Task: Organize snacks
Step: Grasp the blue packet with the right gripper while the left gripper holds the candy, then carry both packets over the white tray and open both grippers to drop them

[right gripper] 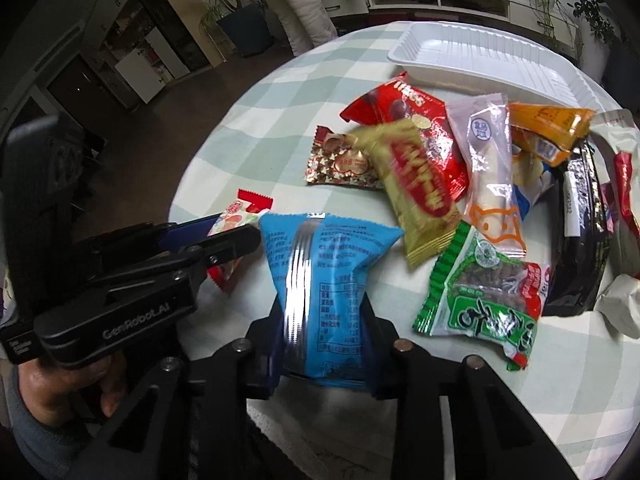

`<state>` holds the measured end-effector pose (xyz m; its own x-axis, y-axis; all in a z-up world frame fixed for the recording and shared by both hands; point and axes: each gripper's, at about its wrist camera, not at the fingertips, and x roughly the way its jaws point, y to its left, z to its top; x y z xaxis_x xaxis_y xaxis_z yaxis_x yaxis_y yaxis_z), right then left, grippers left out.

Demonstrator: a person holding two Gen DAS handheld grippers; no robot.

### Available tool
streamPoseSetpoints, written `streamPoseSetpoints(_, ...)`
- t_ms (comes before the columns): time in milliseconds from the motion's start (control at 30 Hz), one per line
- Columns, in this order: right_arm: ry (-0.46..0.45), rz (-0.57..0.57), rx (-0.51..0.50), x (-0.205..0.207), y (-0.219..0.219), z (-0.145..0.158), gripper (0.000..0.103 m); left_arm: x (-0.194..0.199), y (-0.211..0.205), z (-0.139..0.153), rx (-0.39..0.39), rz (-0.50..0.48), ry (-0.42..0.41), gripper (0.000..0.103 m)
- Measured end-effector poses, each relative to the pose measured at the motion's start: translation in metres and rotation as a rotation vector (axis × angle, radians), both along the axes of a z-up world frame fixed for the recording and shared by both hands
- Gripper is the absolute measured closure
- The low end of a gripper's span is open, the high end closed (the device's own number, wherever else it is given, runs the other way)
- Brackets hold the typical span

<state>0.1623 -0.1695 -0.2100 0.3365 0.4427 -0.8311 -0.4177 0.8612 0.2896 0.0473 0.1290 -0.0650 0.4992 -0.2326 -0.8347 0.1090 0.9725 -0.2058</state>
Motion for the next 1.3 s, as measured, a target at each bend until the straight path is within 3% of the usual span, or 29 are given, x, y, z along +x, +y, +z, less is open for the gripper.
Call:
streamPoseSetpoints(167,0.004,0.007,-0.003,-0.003,-0.003,-0.001,0.070,-0.001,-0.004,0.000,0.011,-0.001,0.001,0.074)
streamPoseSetpoints(400,-0.038,0.031,0.081,-0.017,-0.021,0.026,0.070,-0.003,-0.006,0.004,-0.016,-0.019,-0.007,0.074)
streamPoseSetpoints(567,-0.054,-0.027,0.169,-0.018,-0.067,0.048,0.070,0.002,-0.005,0.017,-0.063,-0.032,-0.025,0.074)
streamPoseSetpoints(733,-0.112,-0.208,0.200,0.004,-0.152,0.073,0.070,0.022,0.005,0.046,-0.094,-0.032,-0.075,0.074)
streamPoseSetpoints(933,-0.188,-0.418,0.163,0.050,-0.247,0.100,0.070,0.081,0.010,0.099,-0.073,-0.037,-0.187,0.074)
streamPoseSetpoints(1033,-0.232,-0.475,0.140,0.083,-0.274,0.114,0.070,0.121,0.000,0.120,-0.051,-0.061,-0.215,0.074)
streamPoseSetpoints(1167,-0.241,-0.430,0.142,0.141,-0.266,0.124,0.070,0.185,-0.034,0.137,-0.023,-0.108,-0.221,0.074)
streamPoseSetpoints(1300,-0.208,-0.341,0.137,0.186,-0.235,0.116,0.070,0.234,-0.080,0.132,0.023,-0.170,-0.202,0.074)
